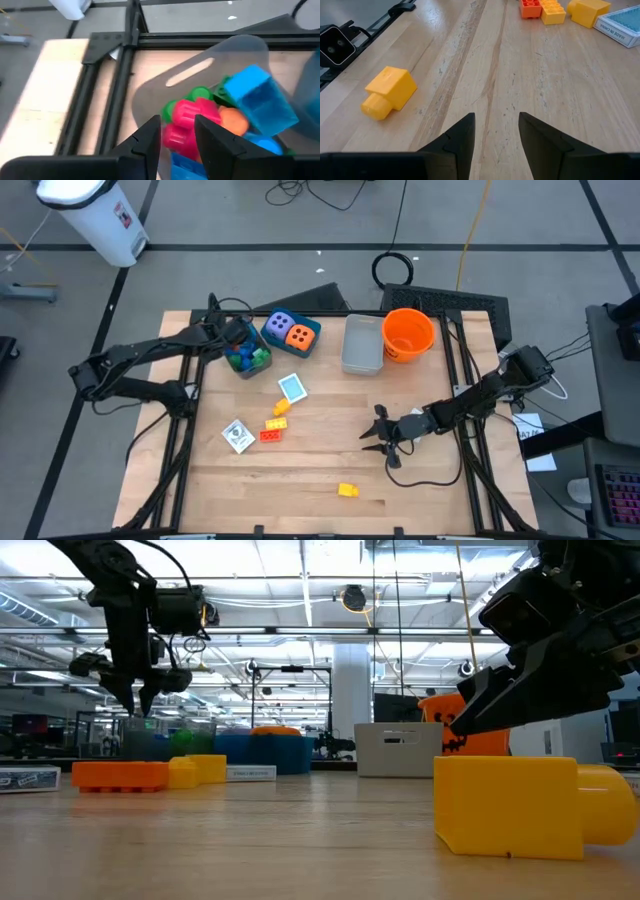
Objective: Pick & Place Toys
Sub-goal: Put the yellow game piece into the black bin
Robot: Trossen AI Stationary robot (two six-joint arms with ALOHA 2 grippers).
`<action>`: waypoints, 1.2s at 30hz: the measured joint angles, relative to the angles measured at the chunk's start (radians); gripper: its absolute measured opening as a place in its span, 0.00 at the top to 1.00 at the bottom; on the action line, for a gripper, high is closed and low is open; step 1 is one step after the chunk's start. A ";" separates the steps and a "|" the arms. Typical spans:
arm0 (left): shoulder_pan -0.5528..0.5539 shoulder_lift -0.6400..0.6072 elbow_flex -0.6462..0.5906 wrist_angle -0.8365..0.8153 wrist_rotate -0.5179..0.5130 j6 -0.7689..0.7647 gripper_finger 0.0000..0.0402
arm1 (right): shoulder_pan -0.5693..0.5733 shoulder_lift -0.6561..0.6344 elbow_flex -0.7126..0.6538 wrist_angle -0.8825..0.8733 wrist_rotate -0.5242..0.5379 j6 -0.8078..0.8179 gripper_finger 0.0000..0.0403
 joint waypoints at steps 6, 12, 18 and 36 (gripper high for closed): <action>-0.003 -0.072 0.000 0.134 0.133 0.106 0.68 | 0.000 0.000 0.000 0.000 0.000 0.000 0.64; -0.059 -0.170 0.000 0.319 0.374 0.325 0.68 | 0.000 0.000 0.000 0.000 0.000 0.000 0.64; -0.210 -0.189 0.001 0.369 0.410 0.396 0.68 | 0.000 0.000 0.000 0.000 0.000 0.002 0.64; -0.904 0.142 -0.257 1.299 0.387 0.400 0.68 | 0.000 0.000 0.000 0.000 0.000 0.024 0.64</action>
